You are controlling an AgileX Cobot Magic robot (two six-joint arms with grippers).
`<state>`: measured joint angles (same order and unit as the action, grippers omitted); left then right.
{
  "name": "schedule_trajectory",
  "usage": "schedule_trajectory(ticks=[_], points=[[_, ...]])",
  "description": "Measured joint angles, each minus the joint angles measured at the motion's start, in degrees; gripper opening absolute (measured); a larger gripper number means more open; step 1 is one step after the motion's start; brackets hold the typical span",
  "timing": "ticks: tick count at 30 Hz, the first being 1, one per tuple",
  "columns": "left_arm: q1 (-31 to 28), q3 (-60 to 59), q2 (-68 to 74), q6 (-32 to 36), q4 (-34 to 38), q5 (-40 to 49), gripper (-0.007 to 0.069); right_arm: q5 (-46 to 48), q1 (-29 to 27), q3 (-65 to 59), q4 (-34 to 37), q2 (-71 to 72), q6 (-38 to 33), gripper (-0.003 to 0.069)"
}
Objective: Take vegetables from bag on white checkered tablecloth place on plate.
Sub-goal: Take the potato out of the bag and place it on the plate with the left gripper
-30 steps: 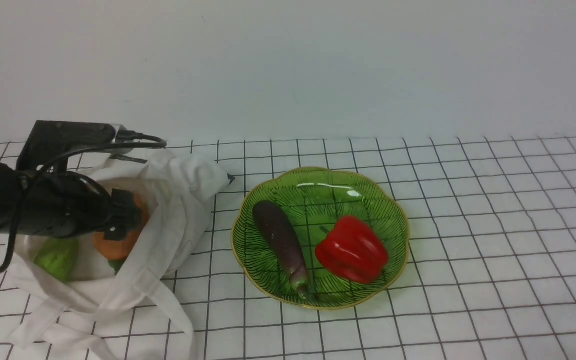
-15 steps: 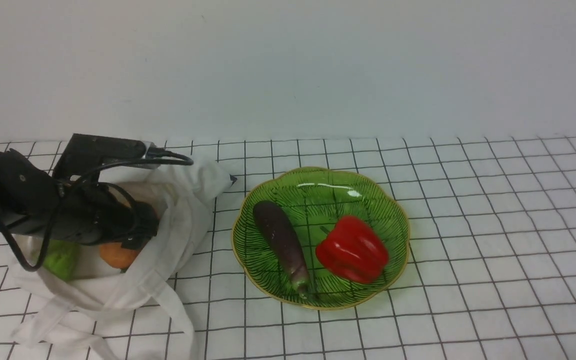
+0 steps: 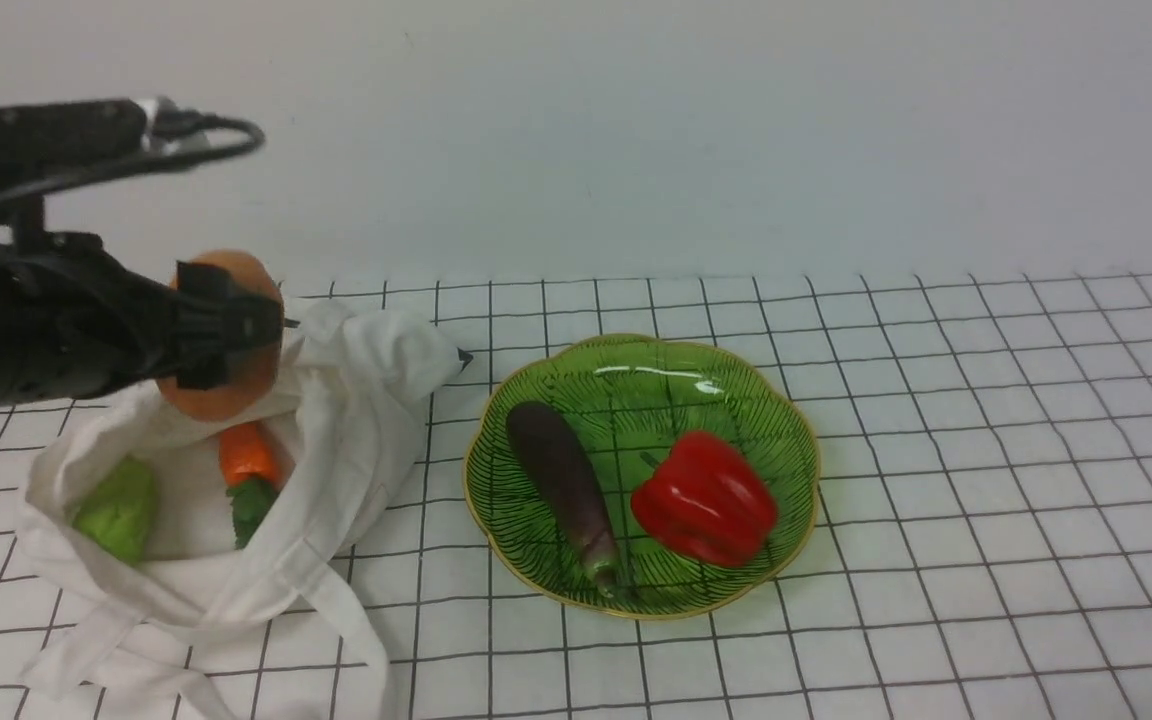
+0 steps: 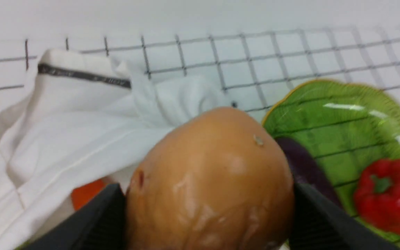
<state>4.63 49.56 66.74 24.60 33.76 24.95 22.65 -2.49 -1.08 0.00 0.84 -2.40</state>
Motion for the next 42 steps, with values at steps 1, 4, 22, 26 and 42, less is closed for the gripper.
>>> schedule_trajectory(ticks=[1, 4, 22, 26, 42], points=[[0.96, 0.0, -1.37, 0.07, 1.93, 0.45, 0.0531, 0.0, 0.0, 0.0, 0.0, 0.0, 0.0, -0.0016], [4.33, 0.0, -2.68, 2.36, 7.24, 0.7, 0.0531, 0.0, 0.0, 0.0, 0.0, 0.0, 0.0, -0.0016], [20.53, 4.12, 29.07, 26.04, 36.06, -18.66, 0.0531, 0.0, 0.0, 0.0, 0.0, 0.0, 0.0, -0.0016], [20.53, 6.68, 33.99, 26.04, 37.74, -16.84, 0.0531, 0.0, 0.0, 0.0, 0.0, 0.0, 0.0, -0.0016], [20.64, 8.81, 35.08, 30.36, 39.85, -15.91, 0.0683, 0.0, 0.0, 0.0, 0.0, 0.0, 0.0, -0.0016]])
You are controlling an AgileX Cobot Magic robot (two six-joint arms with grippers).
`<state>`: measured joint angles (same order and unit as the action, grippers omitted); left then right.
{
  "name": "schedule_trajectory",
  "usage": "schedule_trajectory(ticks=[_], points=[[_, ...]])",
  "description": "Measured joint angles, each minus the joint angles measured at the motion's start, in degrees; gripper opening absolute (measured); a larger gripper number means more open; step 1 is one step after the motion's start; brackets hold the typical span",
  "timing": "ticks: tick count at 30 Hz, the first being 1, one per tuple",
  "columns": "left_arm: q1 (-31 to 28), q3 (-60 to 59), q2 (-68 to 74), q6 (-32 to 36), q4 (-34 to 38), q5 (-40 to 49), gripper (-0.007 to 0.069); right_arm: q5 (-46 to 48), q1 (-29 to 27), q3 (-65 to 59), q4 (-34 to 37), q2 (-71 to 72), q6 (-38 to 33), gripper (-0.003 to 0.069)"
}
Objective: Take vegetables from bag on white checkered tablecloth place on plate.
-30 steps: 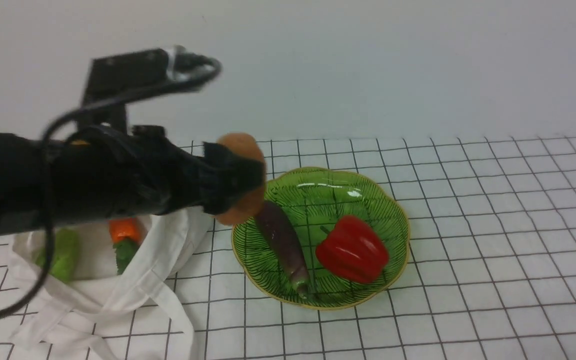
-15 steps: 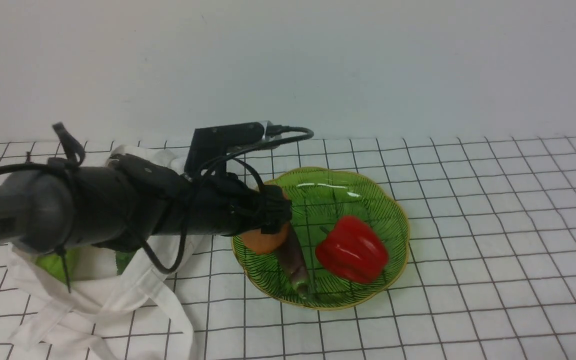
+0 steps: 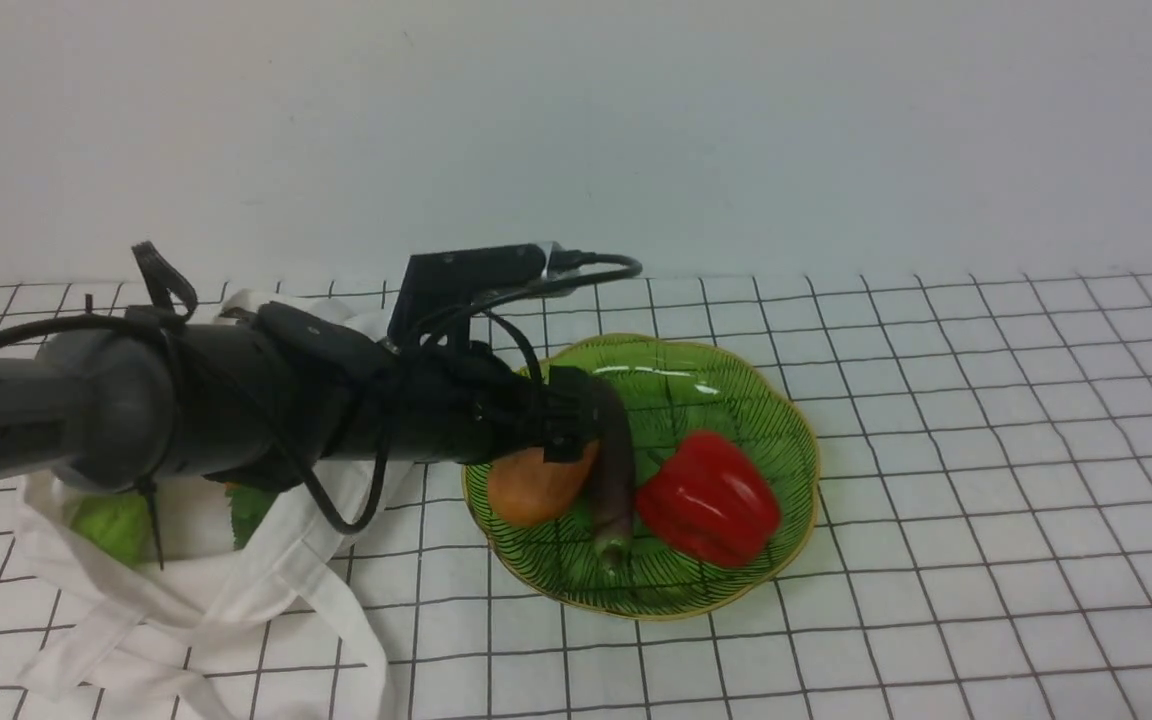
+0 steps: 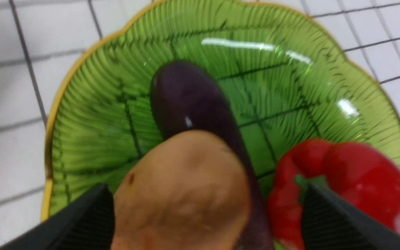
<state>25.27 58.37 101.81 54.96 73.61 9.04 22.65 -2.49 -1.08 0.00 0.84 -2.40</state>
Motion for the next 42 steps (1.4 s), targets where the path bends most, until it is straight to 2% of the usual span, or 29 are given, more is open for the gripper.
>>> schedule_trajectory(ticks=[7, 11, 14, 17, 18, 19, 22, 25, 32, 42], points=[[0.0, 0.0, -7.87, 4.17, 0.0, -2.58, 0.0673, 0.0, 0.0, 0.0, 0.0, 0.0, 0.0, -0.0016], [0.0, 0.0, -13.88, 7.12, -0.3, -3.02, 0.0584, 0.0, 0.0, 0.0, 0.0, 0.0, 0.0, -0.0016], [0.0, -0.05, -21.35, 9.8, -0.87, -2.73, 0.0362, 0.0, 0.0, 0.0, 0.0, 0.0, 0.0, -0.0016], [0.0, -0.11, -27.06, 11.26, -0.95, -2.54, 0.0181, 0.0, 0.0, 0.0, 0.0, 0.0, 0.0, -0.0016], [0.0, -0.11, -30.3, 12.46, -1.01, -2.47, 0.0077, 0.0, 0.0, 0.0, 0.0, 0.0, 0.0, -0.0016], [0.0, -0.11, -32.14, 12.83, -1.01, -2.33, 0.0047, 0.0, 0.0, 0.0, 0.0, 0.0, 0.0, -0.0016], [0.0, -0.16, -38.7, 13.52, -1.03, -1.86, 0.0001, 0.0, 0.0, 0.0, 0.0, 0.0, 0.0, -0.0016], [0.0, -0.23, -42.91, 13.63, -1.03, -1.74, -0.0006, 0.0, 0.0, 0.0, 0.0, 0.0, 0.0, -0.0016], [0.0, -6.61, -58.02, 13.63, -0.63, -1.92, -0.0008, 0.0, 0.0, 0.0, 0.0, 0.0, 0.0, -0.0016], [0.0, -16.9, -70.02, 13.63, 1.7, -2.55, -0.0008, 0.0, 0.0, 0.0, 0.0, 0.0, 0.0, -0.0016]])
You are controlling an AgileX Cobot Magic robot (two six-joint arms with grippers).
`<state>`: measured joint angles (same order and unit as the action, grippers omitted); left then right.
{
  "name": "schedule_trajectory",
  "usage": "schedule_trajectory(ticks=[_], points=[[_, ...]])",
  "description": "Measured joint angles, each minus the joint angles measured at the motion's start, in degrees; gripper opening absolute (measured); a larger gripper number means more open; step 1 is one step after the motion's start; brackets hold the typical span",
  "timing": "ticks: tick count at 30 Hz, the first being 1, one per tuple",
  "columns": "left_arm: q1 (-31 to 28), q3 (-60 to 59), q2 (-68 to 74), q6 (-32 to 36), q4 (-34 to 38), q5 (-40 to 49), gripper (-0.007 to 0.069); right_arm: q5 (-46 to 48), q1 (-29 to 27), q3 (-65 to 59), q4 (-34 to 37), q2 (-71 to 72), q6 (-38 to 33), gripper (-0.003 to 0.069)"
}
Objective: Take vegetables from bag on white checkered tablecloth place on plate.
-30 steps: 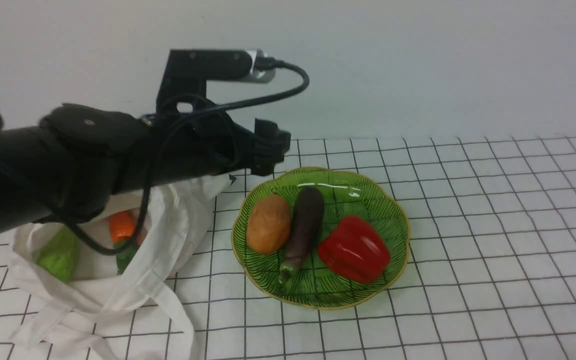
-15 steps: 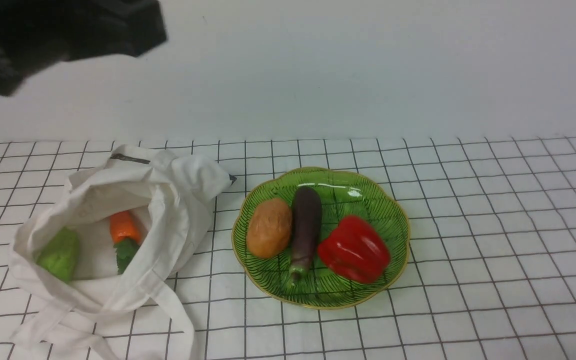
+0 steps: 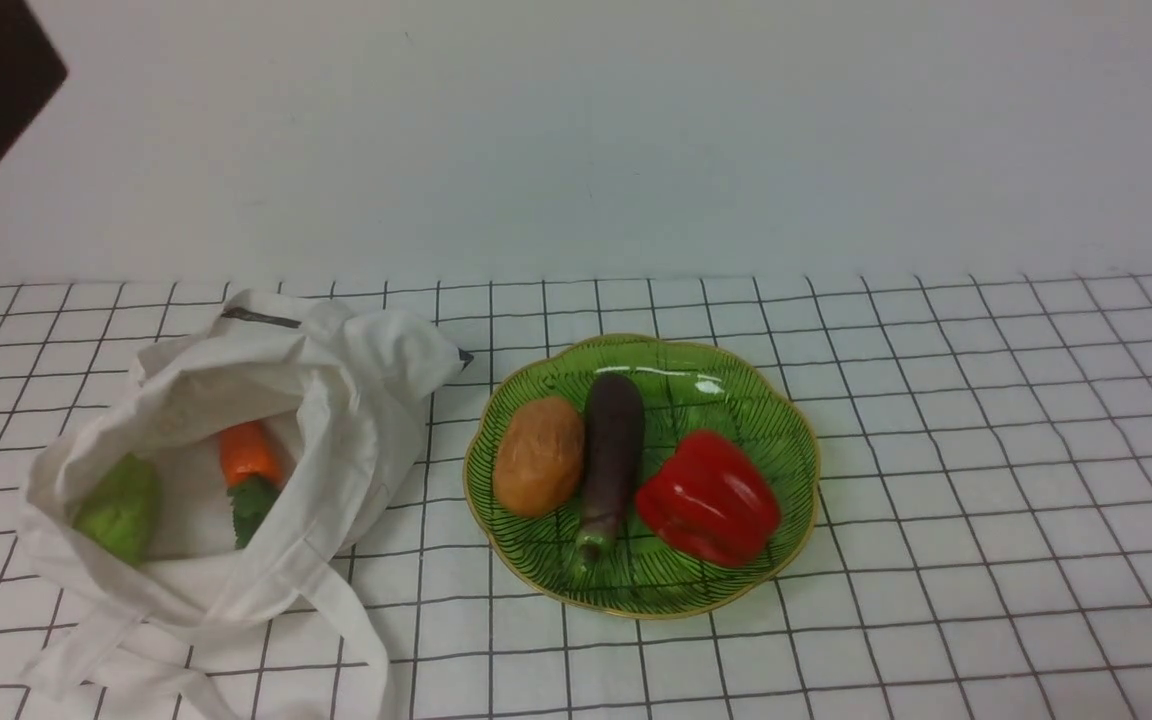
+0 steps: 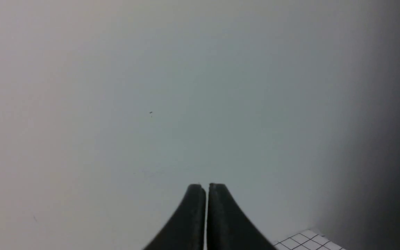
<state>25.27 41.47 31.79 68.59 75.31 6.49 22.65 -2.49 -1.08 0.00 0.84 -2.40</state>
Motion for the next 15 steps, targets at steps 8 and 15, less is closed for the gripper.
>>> schedule_trajectory(ticks=[8, 15], points=[[0.0, -1.11, -2.23, 0.0, 0.24, -0.54, -0.0008, 0.0, 0.0, 0.0, 0.0, 0.0, 0.0, -0.0016], [0.0, -1.39, -3.09, 0.0, 0.24, -0.84, -0.0008, 0.0, 0.0, 0.0, 0.0, 0.0, 0.0, -0.0016]])
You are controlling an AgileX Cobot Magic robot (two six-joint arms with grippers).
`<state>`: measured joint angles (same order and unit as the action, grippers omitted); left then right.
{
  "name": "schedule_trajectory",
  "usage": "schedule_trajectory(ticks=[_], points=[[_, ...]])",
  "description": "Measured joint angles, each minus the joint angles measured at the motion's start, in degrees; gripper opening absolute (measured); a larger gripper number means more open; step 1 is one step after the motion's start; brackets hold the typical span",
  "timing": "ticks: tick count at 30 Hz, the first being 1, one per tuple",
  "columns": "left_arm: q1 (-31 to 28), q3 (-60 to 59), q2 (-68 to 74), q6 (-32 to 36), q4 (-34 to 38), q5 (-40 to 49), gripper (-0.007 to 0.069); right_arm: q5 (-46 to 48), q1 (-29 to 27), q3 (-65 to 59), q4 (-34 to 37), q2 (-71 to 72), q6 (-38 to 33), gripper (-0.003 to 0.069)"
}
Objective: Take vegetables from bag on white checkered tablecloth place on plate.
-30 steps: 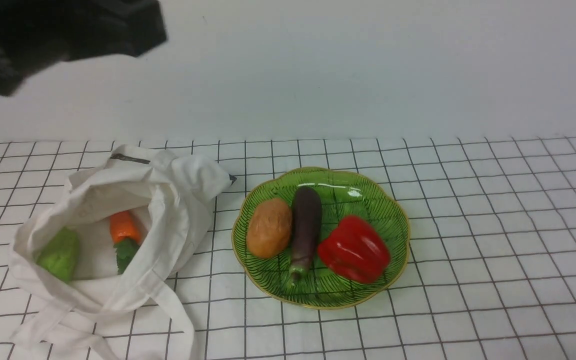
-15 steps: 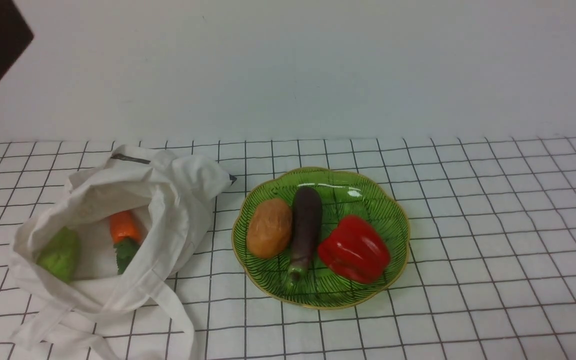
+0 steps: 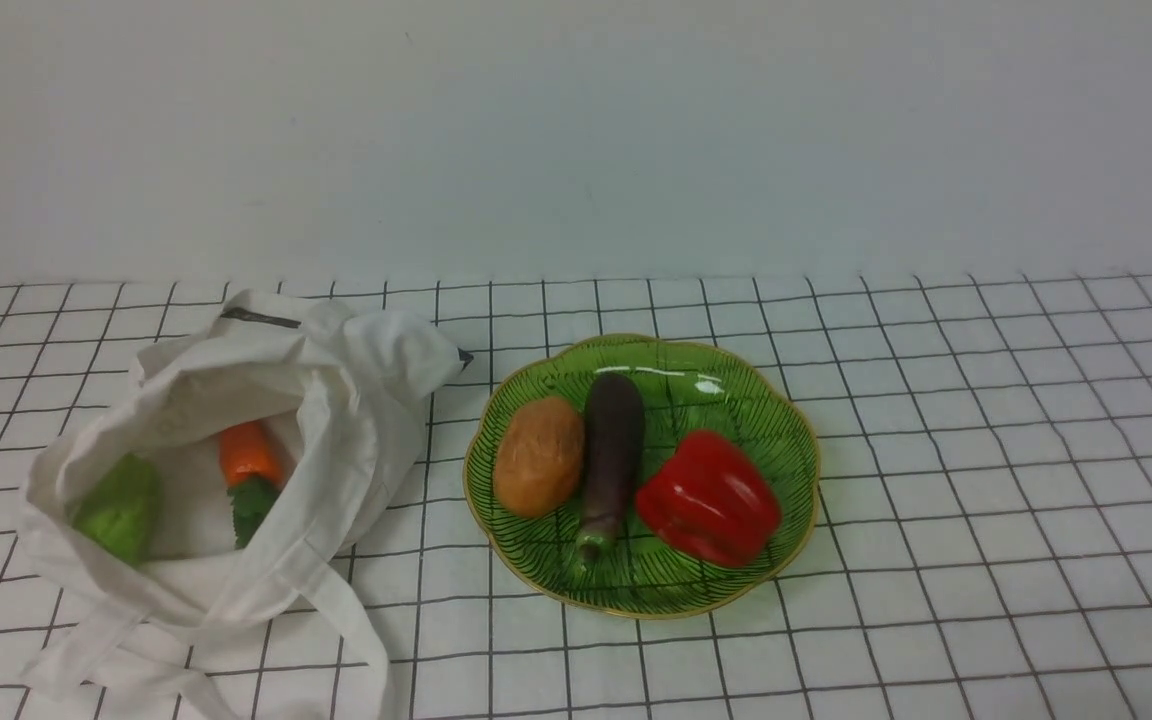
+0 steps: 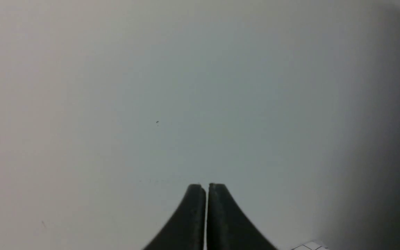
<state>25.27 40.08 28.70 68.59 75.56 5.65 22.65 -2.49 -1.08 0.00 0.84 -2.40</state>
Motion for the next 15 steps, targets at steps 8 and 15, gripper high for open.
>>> schedule_trajectory(ticks=[8, 15], points=[[0.0, -2.55, -4.01, -0.27, -0.57, -0.67, -0.0008, 0.0, 0.0, 0.0, 0.0, 0.0, 0.0, -0.0016], [0.0, -7.53, -12.6, -19.46, -22.3, -1.08, -0.0008, 0.0, 0.0, 0.0, 0.0, 0.0, 0.0, -0.0016]])
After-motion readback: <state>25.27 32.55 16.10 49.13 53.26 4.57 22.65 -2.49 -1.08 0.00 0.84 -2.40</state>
